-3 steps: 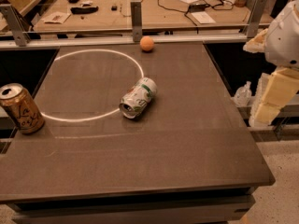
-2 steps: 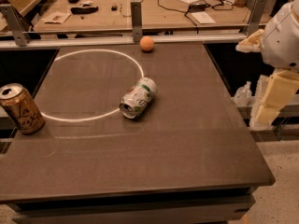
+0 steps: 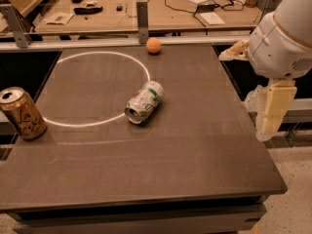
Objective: Place 7up can upright
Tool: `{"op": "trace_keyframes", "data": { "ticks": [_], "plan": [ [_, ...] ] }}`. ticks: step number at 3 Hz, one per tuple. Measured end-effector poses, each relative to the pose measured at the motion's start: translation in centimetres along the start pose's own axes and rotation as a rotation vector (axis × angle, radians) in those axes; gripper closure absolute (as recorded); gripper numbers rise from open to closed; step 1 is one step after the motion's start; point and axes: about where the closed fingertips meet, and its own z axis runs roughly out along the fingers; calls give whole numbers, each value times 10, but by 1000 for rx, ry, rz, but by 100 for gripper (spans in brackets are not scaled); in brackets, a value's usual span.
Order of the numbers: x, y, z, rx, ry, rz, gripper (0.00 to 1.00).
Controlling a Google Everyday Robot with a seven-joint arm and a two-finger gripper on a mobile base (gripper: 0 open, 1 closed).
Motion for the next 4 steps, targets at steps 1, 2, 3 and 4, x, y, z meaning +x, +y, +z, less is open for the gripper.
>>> {"op": "trace_keyframes", "data": {
  "ticks": [1,2,3,4],
  "plan": [
    [-6,-6,12,-23,-19,-77,0],
    [-5,-10,17,21,-15,-67,0],
    [-6,-17,18,52,-17,-66,0],
    [-8,-29,21,79,6,-97,0]
  ]
}}
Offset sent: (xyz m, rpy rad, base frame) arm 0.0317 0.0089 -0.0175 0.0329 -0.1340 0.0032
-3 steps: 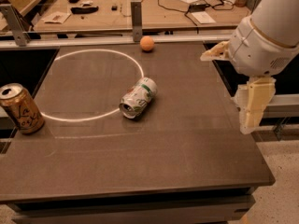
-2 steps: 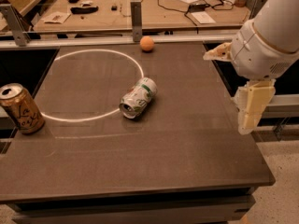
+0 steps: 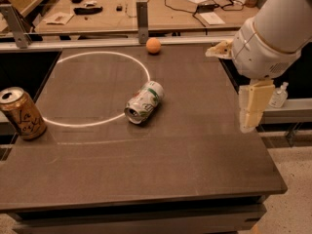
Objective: Place 7up can upright
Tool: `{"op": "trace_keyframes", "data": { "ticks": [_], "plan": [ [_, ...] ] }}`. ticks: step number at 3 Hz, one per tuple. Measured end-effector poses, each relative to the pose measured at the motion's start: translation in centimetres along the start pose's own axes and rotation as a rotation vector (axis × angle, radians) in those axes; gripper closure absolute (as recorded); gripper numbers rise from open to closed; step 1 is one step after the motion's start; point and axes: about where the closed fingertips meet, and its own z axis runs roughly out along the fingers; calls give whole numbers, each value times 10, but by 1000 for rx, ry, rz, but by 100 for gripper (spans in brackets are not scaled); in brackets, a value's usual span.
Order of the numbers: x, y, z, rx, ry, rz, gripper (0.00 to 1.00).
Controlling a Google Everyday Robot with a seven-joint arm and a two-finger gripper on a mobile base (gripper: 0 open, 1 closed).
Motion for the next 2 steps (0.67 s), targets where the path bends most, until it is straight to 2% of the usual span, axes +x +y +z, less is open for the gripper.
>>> {"op": "trace_keyframes", "data": {
  "ticks": [1,2],
  "plan": [
    [-3,-28,9,29,-27,-92,0],
    [-11,-55,22,5,-99,-218,0]
  ]
}}
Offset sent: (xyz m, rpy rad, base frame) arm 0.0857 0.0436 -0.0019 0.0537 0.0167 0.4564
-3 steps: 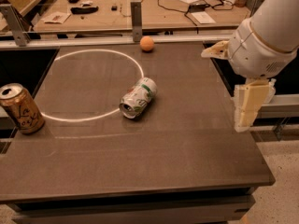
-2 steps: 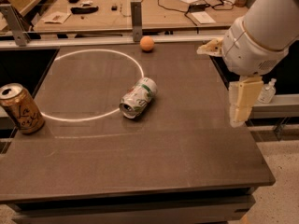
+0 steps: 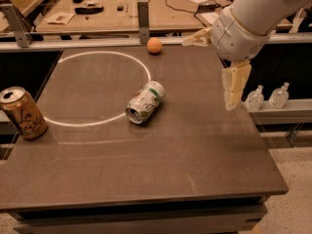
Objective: Place 7up can upright
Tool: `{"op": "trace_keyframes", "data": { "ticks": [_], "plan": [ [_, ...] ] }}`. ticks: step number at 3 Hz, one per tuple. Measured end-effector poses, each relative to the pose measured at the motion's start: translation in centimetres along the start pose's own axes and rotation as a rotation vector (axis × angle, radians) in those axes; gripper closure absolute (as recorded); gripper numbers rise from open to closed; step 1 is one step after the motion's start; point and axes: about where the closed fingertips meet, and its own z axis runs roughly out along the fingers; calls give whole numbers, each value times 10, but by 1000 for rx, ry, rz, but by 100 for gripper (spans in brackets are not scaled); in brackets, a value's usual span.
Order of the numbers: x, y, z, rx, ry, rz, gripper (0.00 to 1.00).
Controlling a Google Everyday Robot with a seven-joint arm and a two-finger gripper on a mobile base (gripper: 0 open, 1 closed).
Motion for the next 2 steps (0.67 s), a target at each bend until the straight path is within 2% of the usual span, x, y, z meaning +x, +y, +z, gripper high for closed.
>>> {"op": "trace_keyframes", "data": {
  "ticks": [1,2],
  "plan": [
    [-5,-24,20,-91,-67,-144,0],
    [-17,-45,46,-184,-53,-207,0]
  ]
}}
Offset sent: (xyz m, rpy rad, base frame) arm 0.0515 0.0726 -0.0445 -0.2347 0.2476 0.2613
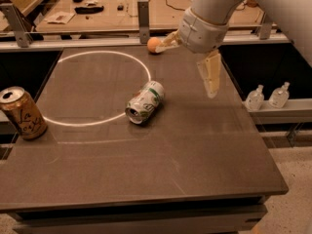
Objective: Place 7up can upright
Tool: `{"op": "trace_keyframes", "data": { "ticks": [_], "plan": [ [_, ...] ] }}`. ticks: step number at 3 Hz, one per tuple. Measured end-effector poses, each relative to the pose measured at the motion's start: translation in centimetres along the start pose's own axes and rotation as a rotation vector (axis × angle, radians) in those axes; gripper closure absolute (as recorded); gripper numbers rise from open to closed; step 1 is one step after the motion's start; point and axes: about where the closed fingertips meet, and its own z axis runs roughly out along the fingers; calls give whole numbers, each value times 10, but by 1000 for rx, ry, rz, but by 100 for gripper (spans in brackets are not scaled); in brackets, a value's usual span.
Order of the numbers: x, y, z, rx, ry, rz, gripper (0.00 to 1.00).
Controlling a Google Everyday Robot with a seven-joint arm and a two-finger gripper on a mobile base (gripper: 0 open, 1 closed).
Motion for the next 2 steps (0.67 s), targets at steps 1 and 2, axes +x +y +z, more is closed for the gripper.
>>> {"op": "trace_keyframes", "data": {
  "ticks": [1,2],
  "plan": [
    [-6,-17,23,-53,15,27,0],
    [-20,-25,43,-65,0,18,0]
  ]
}}
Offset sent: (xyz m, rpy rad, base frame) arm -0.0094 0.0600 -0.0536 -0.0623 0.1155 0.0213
